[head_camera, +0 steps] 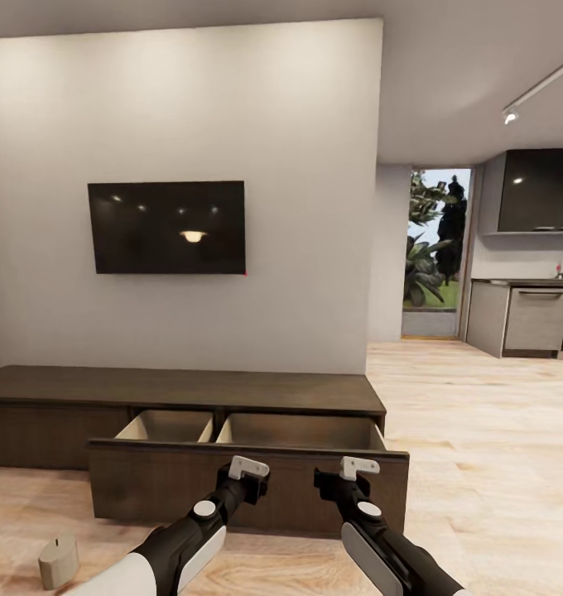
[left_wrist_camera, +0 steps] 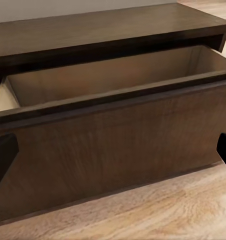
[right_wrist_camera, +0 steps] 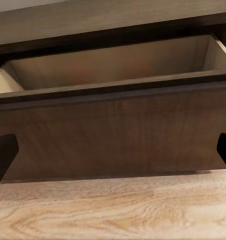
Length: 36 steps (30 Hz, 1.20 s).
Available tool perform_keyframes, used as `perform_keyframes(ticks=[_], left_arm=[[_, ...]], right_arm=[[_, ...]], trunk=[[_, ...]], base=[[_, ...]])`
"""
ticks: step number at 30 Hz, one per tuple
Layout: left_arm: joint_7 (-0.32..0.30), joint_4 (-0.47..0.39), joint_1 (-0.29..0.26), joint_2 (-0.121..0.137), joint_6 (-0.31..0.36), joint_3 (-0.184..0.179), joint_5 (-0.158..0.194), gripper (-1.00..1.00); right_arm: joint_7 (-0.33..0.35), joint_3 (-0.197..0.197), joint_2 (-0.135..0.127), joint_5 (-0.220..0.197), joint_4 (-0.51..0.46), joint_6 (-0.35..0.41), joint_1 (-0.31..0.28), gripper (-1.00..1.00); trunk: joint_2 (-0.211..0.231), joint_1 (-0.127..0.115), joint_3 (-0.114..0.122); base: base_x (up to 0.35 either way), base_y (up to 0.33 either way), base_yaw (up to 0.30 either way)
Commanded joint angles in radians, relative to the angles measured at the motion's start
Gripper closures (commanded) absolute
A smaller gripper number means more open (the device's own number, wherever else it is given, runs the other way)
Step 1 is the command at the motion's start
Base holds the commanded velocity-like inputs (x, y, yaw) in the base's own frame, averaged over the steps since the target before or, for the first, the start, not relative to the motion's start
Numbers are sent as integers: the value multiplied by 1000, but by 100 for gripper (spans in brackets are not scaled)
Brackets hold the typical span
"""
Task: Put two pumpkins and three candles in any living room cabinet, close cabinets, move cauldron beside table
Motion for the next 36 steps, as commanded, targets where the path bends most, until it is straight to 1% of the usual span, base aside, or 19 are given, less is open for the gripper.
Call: perform_keyframes(ticks=[1,2,36], left_arm=[[8,0,-1,1,-5,-9,7,-100],[8,-1,-1,1,-5,-9,7,-100],[5,-2,-1,2,-5,-10,7,-100]], right_arm=[[-8,5,-1,-4,-2,4,-1,-100],[-8,5,-1,-4,-2,4,-1,-100],[-6,5,-1,-4,-2,4,0,-100]], trunk=[[-1,0,-1],[-1,0,-1],[-9,15,-133]], base=[[4,0,0],[3,0,0],[0,0,0]])
